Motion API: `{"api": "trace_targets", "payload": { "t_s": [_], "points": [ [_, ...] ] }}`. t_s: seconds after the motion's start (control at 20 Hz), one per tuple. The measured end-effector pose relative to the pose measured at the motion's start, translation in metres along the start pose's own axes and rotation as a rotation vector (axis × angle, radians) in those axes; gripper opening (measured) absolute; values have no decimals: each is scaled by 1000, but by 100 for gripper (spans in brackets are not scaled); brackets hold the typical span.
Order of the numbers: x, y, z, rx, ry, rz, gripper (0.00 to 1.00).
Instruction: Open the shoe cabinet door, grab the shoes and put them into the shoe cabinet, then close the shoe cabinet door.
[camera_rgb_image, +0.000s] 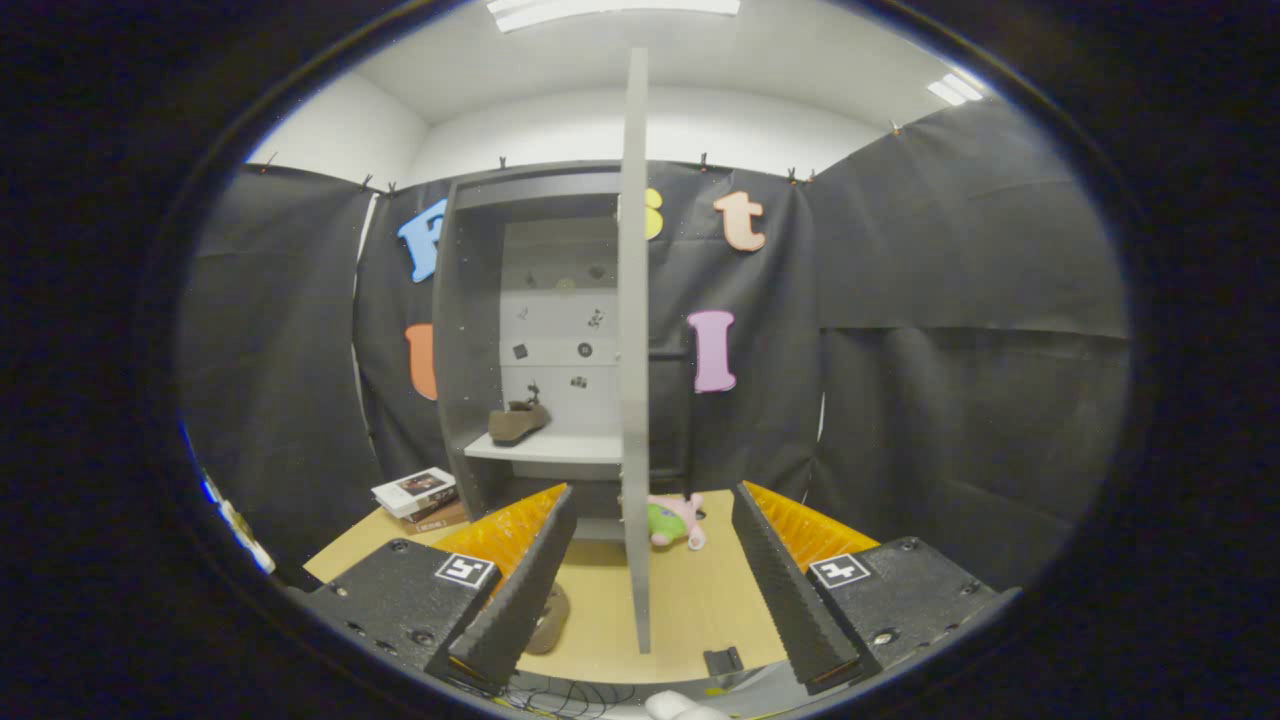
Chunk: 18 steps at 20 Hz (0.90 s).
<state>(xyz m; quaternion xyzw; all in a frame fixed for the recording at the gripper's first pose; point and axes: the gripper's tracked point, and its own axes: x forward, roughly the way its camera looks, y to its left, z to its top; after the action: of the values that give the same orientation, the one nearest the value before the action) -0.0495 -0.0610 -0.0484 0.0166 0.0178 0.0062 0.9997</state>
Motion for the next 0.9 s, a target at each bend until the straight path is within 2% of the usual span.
{"api": "trace_targets", "payload": {
  "t_s": [0.25, 0.35, 0.5, 0.75, 0.9],
  "points": [
    [20, 57, -64, -33, 80, 24, 99],
    [29, 86, -95, -42, 123, 71, 99],
    [51, 113, -141, -91, 160, 83, 100],
    [92, 169, -219, -76, 276, 176, 100],
    [120, 190, -268, -42, 375, 189, 100]
  ]
}}
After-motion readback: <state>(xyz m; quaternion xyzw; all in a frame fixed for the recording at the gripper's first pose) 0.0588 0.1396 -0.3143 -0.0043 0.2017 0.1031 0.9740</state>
